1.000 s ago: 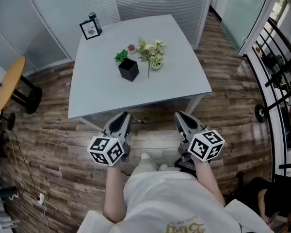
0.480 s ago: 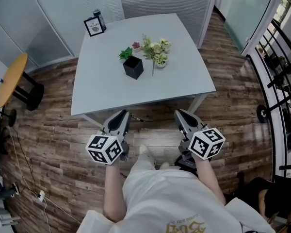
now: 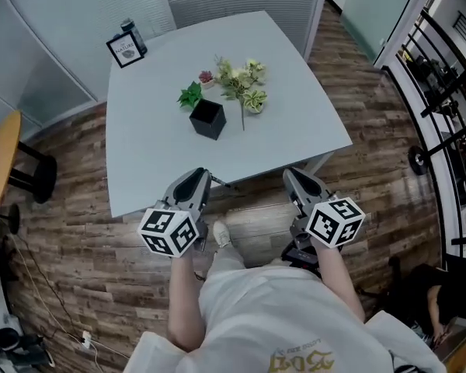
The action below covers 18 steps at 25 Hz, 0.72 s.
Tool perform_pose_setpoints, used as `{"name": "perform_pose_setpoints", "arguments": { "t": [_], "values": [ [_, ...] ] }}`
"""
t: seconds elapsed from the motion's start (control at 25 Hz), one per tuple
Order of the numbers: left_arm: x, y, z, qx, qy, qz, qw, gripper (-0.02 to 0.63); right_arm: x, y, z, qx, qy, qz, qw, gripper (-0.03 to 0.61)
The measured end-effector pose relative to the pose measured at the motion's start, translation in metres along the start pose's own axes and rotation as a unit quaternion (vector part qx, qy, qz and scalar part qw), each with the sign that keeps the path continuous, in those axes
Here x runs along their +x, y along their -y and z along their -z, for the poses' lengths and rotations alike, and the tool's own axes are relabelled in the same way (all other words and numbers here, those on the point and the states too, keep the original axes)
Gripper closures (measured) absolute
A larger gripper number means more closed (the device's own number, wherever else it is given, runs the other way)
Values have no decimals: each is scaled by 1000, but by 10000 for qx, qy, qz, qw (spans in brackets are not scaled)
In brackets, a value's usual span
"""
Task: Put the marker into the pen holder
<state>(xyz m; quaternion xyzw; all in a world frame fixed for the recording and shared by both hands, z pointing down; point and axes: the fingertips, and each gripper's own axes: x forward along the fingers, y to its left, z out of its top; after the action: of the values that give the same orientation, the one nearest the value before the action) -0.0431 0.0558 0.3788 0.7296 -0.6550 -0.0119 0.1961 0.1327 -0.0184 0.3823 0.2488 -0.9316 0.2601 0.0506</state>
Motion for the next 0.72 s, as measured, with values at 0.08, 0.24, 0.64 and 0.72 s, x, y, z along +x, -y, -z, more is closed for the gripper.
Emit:
{"name": "perform_pose_setpoints", "arguments": {
  "t": [0.08, 0.24, 0.64, 0.72],
  "values": [
    [16, -23, -16, -15, 0, 136, 9999, 566, 28, -2, -8, 3, -23, 114, 9999, 561],
    [37, -75, -46, -12, 16, 306, 9995, 566, 87, -18, -20, 1, -46, 191, 9998, 561],
    [73, -157, -77, -73, -71, 687, 9976, 566, 176, -30, -27, 72, -45, 492, 9988, 561],
    [78, -164, -80, -72, -85, 771, 9970, 566, 183, -29, -29, 76, 14, 596, 9982, 561]
  ]
}}
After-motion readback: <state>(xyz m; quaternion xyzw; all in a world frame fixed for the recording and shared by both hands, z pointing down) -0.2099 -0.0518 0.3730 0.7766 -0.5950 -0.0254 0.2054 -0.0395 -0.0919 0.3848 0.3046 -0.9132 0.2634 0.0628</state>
